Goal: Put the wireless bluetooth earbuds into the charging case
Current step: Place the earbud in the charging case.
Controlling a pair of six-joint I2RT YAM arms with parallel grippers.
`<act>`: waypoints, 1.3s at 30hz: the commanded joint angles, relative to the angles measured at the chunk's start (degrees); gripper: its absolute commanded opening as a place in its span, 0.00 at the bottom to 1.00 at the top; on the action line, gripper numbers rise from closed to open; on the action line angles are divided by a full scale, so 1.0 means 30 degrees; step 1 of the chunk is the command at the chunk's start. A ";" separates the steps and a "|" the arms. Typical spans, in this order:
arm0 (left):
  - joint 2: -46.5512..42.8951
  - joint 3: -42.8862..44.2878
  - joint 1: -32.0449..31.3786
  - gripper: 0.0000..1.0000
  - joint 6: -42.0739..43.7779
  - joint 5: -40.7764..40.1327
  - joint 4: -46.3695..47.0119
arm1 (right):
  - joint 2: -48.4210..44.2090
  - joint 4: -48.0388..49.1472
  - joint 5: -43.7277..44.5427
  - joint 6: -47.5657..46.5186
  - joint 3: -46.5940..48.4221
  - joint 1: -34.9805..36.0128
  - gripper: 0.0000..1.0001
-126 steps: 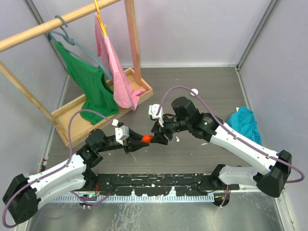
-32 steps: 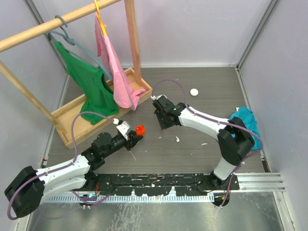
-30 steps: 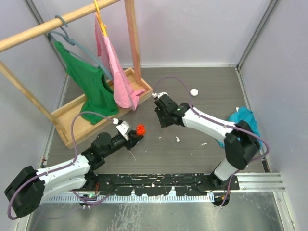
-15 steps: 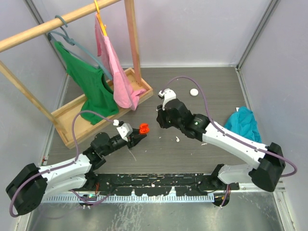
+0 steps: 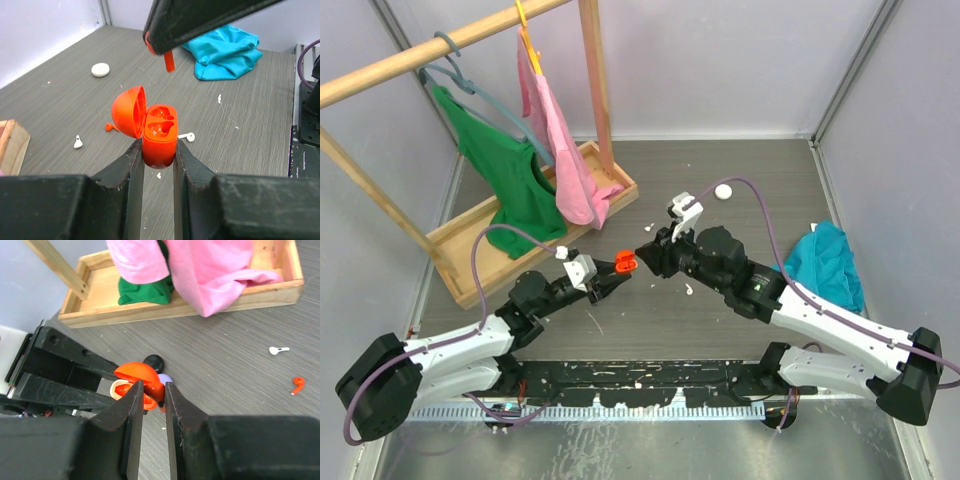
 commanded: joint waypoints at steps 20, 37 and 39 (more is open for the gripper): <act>-0.0436 0.1382 0.0089 0.00 -0.0160 0.1143 0.2090 | -0.0850 0.7128 -0.2817 -0.0184 -0.2268 0.1073 0.23; -0.0839 0.1236 0.0076 0.00 -0.0557 0.0955 0.2167 | 0.0195 0.6449 -0.2209 -0.0722 -0.2385 0.1379 0.24; -0.0967 0.1209 0.0077 0.00 -0.0584 0.0901 0.2068 | 0.0214 0.6213 -0.2054 -0.0830 -0.2363 0.1403 0.24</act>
